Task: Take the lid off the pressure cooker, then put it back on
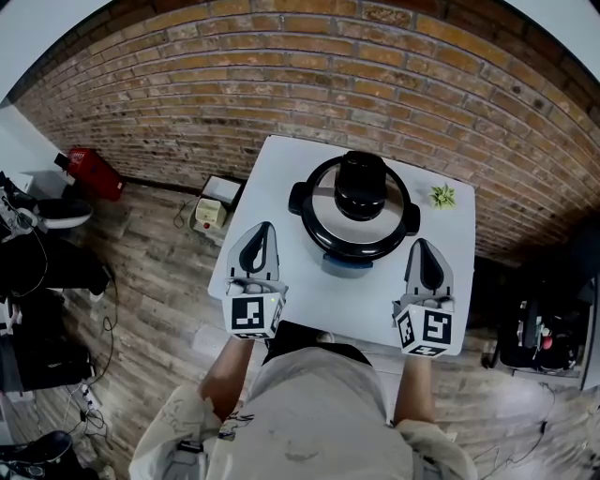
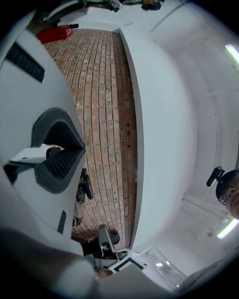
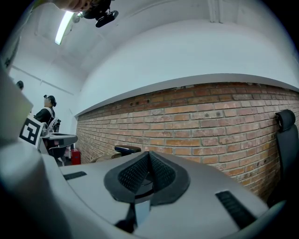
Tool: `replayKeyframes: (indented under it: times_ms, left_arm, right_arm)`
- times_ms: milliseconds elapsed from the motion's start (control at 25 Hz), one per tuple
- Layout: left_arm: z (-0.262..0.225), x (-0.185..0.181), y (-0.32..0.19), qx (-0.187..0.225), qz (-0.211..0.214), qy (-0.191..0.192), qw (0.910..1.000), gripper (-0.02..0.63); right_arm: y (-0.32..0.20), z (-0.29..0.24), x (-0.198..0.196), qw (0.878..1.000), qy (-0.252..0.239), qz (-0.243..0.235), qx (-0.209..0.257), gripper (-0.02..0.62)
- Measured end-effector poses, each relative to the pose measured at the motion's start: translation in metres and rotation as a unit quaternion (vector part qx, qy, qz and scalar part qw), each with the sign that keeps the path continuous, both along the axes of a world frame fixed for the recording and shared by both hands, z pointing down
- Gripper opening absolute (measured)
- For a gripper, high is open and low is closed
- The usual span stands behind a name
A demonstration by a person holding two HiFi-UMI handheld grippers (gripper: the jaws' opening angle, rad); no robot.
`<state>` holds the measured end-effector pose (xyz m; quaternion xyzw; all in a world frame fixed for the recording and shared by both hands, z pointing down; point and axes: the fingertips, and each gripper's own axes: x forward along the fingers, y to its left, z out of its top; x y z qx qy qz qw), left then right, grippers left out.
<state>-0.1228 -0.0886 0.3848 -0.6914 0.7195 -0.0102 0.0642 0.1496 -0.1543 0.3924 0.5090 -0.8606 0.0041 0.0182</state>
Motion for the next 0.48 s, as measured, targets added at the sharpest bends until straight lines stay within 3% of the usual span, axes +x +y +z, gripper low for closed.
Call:
replayKeyframes:
  times_ms: [480]
  left_arm:
    - [0.002, 0.0011, -0.0033, -0.005, 0.008, 0.002, 1.0, 0.015]
  right_arm:
    - [-0.0031, 0.0006, -0.0004, 1.0, 0.0, 0.001, 0.003, 0.017]
